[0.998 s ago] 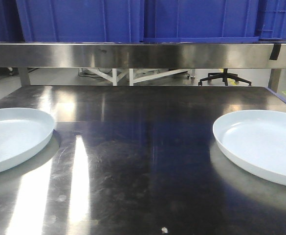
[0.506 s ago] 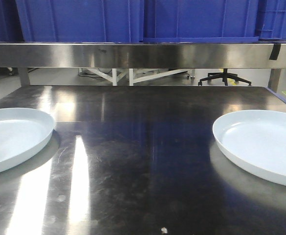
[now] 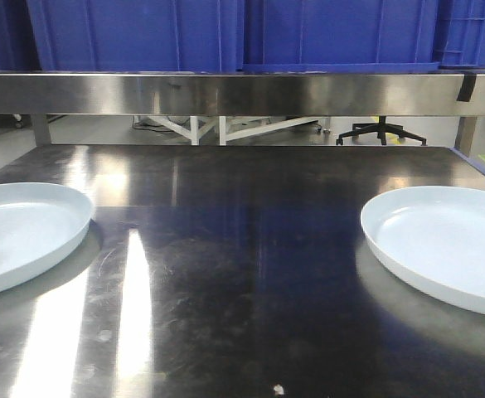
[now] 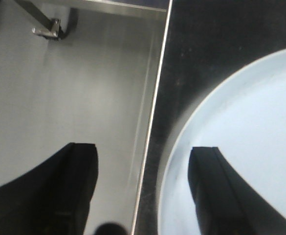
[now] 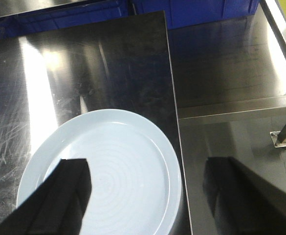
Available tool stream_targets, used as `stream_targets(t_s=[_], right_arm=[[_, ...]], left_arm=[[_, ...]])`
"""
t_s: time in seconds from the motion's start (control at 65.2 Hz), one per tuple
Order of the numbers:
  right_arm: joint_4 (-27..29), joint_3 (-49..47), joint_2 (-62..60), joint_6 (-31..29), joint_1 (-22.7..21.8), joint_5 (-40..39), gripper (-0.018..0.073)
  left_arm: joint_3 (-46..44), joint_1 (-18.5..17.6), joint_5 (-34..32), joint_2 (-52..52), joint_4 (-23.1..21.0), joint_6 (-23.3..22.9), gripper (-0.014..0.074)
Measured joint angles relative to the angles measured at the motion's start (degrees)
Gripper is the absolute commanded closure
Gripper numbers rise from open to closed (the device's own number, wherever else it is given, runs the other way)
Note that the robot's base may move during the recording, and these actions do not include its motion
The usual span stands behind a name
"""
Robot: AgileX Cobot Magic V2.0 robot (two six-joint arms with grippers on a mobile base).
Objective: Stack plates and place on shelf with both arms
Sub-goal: 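Grasp the white plate rim with the left gripper and lift, then carry the plate toward the table center, lower it, open left gripper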
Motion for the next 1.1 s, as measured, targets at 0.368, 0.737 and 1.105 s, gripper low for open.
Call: stream_targets(t_s=[0.368,0.737,1.105], right_arm=[[0.0,0.0,0.0,0.0,0.0,0.0,-0.002],[0.0,0.0,0.0,0.0,0.0,0.0,-0.002],[0.0,0.0,0.0,0.0,0.0,0.0,-0.002]], left_arm=[[0.0,0.0,-0.04,1.09,-0.61,0.0,0.0174],[-0.94,0.0,1.11,1.09,-2.65,0.0,0.0507],[-11.91,-9.22,9.22,-6.23,-3.69,0.1,0.0507]])
